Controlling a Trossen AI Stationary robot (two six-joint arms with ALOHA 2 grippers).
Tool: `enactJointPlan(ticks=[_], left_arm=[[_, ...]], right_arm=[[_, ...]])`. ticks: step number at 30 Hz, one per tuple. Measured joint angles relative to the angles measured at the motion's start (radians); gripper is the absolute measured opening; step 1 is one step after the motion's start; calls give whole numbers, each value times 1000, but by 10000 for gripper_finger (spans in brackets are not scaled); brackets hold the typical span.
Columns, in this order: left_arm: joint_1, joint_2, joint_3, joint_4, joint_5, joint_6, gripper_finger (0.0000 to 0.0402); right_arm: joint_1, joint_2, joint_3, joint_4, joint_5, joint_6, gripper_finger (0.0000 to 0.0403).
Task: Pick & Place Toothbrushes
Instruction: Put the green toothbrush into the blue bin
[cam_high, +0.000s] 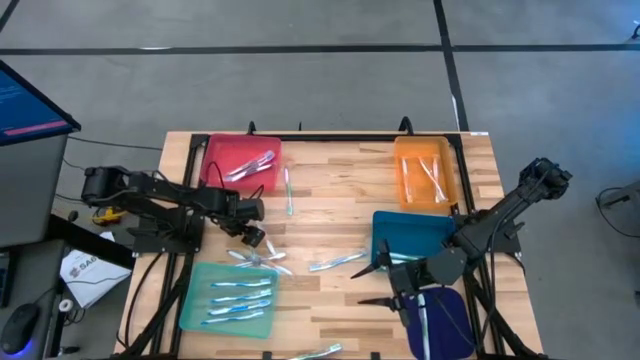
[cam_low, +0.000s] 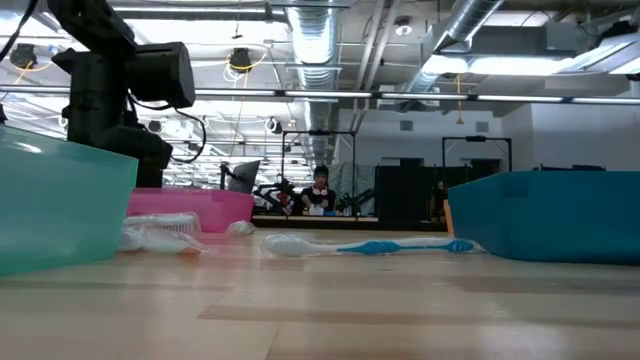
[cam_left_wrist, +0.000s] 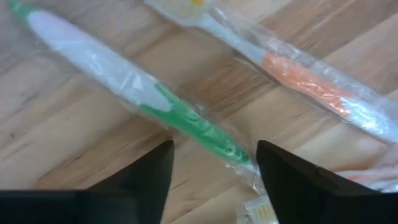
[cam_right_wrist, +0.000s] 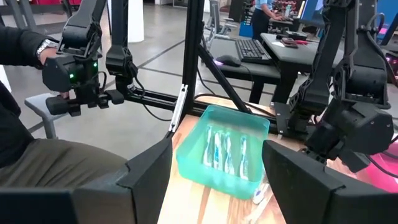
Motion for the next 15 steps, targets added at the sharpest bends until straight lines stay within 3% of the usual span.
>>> enactJointPlan(ticks=[4,9,15], left_arm=[[0,-20,-4,-9,-25,-6,149],[0,-21,-6,-5,-39,46,28],[-1,-21,-6,16,-64,97,21]], right_arm=[[-5,0,0,1,0,0,245],[-5,0,0,-1,0,0,245],[-6,0,0,-8,0,0,245]])
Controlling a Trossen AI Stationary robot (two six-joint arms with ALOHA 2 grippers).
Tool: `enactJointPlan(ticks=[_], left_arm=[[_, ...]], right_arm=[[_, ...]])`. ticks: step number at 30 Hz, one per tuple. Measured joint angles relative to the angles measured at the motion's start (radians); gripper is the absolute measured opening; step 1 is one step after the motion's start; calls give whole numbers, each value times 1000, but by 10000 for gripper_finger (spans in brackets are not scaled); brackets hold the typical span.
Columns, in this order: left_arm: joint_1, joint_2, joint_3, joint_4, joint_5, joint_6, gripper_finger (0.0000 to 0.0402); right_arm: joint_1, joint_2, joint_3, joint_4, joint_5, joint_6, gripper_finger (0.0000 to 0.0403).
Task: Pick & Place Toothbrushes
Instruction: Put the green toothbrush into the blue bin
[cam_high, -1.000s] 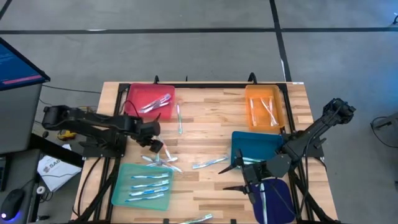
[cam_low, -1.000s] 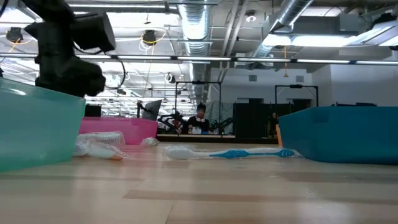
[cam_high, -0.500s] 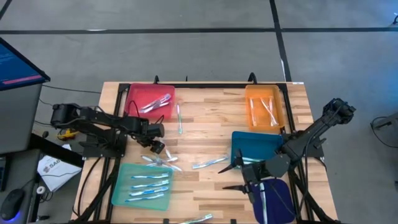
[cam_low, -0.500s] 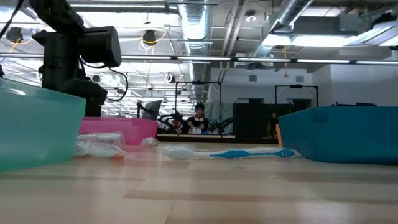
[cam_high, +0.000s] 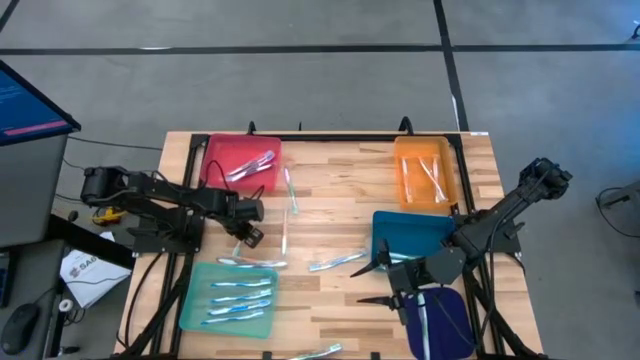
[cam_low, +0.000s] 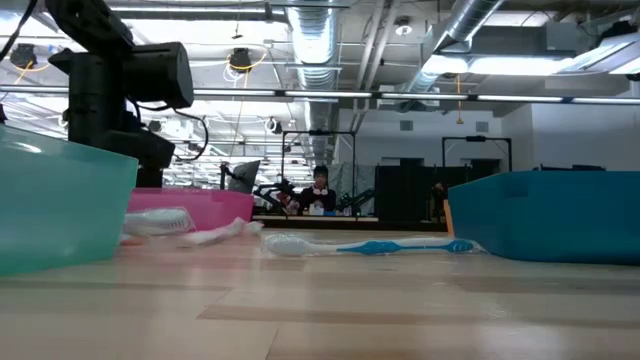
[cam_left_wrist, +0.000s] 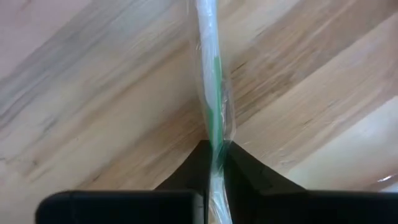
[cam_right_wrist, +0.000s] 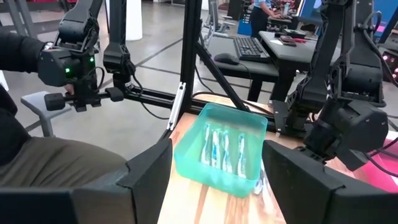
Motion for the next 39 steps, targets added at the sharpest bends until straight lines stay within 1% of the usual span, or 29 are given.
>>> enactJointPlan(ticks=[3,6,8,13,17,19,22,25,27,29,32,33,35,38,39], left_arm=[[-10,0,0,4,-11,22,12],[-18,-14,1,22,-22,43,11],[-21,-46,2,14,-25,50,10],[-21,-183,2,-9,-29,69,10],[-10,-317,2,-15,-49,96,10],[3,-380,2,-15,-43,131,10],[17,-460,2,-15,-44,171,10],[23,-517,2,-4,-76,235,10],[29,-539,2,20,-99,280,10],[43,-549,2,57,-105,336,10],[70,-549,2,119,-103,398,10],[81,-546,2,129,-99,410,10],[101,-542,2,147,-96,443,10],[116,-543,2,171,-97,485,10],[118,-543,2,183,-97,497,10]], right_arm=[[-9,0,0,0,0,0,245],[-25,0,0,0,0,0,245],[-42,0,0,0,0,-3,245],[-114,0,0,-14,2,-5,245],[-175,0,0,-16,4,-91,244],[-200,0,0,-30,3,-124,244],[-231,0,0,-99,-18,-128,244],[-264,17,0,-132,-41,-117,244],[-287,22,-1,-160,-85,-121,241],[-319,30,0,-165,-177,-142,236],[-389,59,-9,-176,-318,-134,227],[-417,58,-23,-158,-355,-128,225],[-481,51,-91,8,-406,-100,221],[-580,26,-280,326,-416,-39,217],[-610,17,-346,480,-416,-20,217]])
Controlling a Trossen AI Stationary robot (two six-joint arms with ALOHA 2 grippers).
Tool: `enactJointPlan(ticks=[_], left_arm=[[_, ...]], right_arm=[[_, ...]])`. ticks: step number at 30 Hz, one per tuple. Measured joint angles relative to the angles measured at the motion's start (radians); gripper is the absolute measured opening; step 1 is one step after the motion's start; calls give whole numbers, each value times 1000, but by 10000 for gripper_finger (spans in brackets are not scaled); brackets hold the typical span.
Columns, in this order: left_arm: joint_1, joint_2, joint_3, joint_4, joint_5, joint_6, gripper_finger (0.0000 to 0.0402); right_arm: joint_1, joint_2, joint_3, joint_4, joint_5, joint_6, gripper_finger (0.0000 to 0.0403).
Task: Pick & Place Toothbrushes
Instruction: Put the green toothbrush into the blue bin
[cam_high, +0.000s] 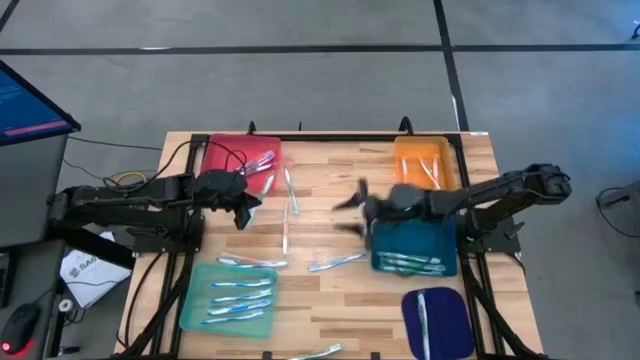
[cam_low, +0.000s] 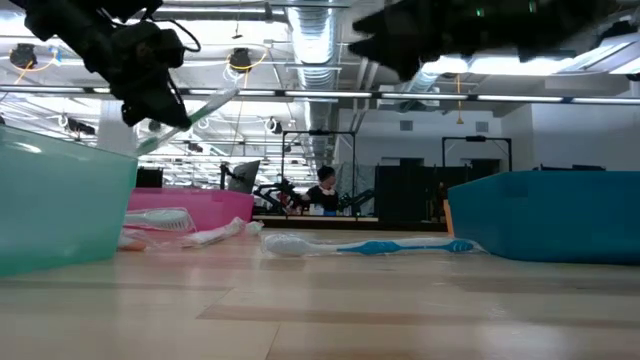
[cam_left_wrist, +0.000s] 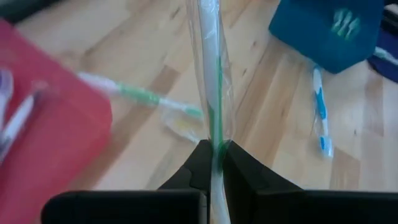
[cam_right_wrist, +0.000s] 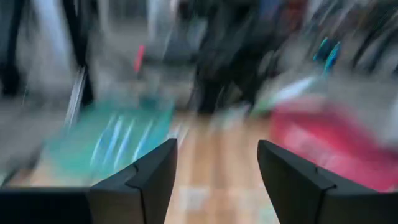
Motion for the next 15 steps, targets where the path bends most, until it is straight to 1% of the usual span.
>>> enactJointPlan(ticks=[2,3,4,6,8,10,15], left_arm=[[0,-1,0,47,1,28,10],[0,-1,0,81,6,38,10],[0,0,0,120,15,50,10],[0,0,0,206,50,79,10],[-1,6,0,291,86,103,10],[-1,13,0,359,127,117,10],[-1,80,0,501,239,139,10]], right_arm=[[-47,-9,-117,328,0,49,217],[-67,-10,-169,453,-1,73,217],[-81,-5,-209,549,-1,93,218],[-100,4,-254,666,-2,112,219],[-105,2,-266,716,-2,115,219],[-99,0,-256,719,-4,112,219],[-73,0,-189,636,-4,107,219]])
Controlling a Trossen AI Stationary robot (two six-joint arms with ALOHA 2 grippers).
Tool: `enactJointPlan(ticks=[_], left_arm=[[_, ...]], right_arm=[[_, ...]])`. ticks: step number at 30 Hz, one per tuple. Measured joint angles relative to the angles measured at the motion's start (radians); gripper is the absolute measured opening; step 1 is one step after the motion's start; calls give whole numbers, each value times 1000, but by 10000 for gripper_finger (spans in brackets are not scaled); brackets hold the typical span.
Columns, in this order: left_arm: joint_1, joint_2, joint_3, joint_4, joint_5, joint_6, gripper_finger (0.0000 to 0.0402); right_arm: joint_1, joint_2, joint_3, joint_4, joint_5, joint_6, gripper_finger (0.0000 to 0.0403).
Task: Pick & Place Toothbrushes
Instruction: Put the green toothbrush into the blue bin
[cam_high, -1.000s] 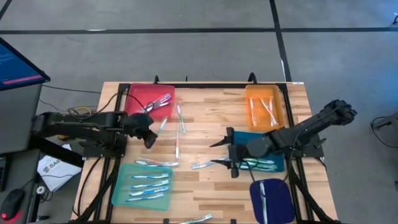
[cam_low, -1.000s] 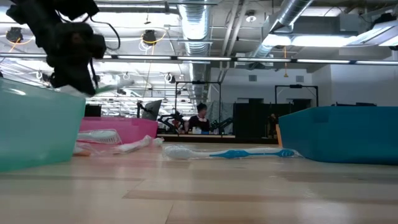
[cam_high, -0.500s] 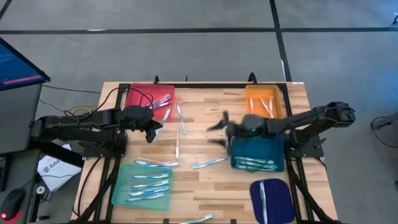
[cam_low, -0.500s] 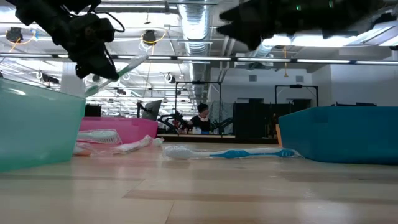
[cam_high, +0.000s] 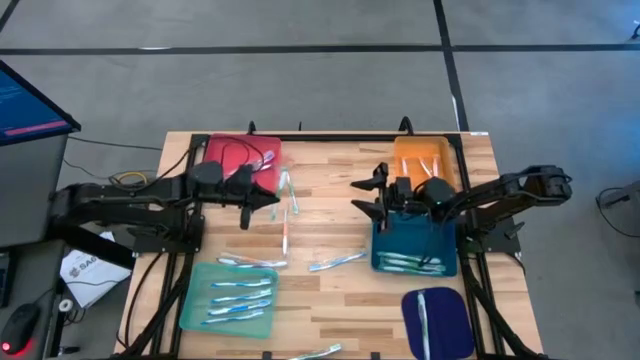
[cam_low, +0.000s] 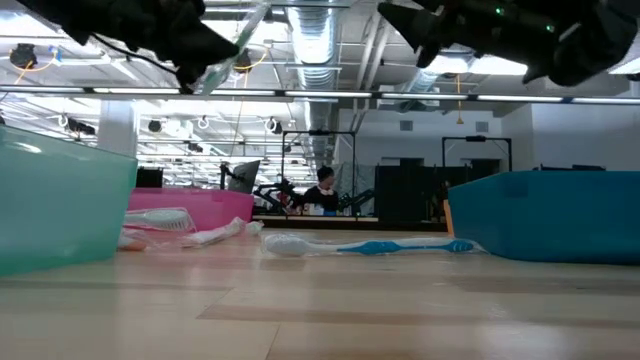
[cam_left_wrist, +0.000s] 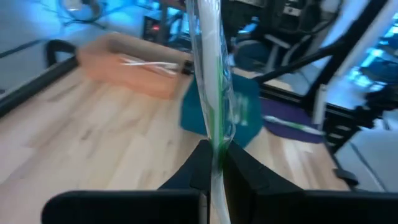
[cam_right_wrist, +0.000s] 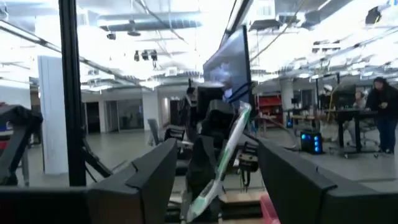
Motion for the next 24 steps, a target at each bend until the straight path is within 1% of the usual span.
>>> enactJointPlan(ticks=[6,9,12,14,16,20,24], left_arm=[[-3,126,0,133,79,-3,10],[-5,168,0,154,93,-3,10],[-5,192,0,148,96,-3,10],[-3,194,0,143,125,-2,10],[-1,199,0,147,142,1,10],[20,203,0,191,128,16,10],[66,203,0,228,129,34,10]], right_arm=[[6,0,87,-261,0,2,219],[9,0,116,-344,0,16,219],[24,0,122,-360,0,15,219],[33,0,123,-365,0,13,219],[40,0,123,-386,-1,-26,219],[45,0,123,-433,-1,-95,219],[43,0,123,-481,-1,-113,218]])
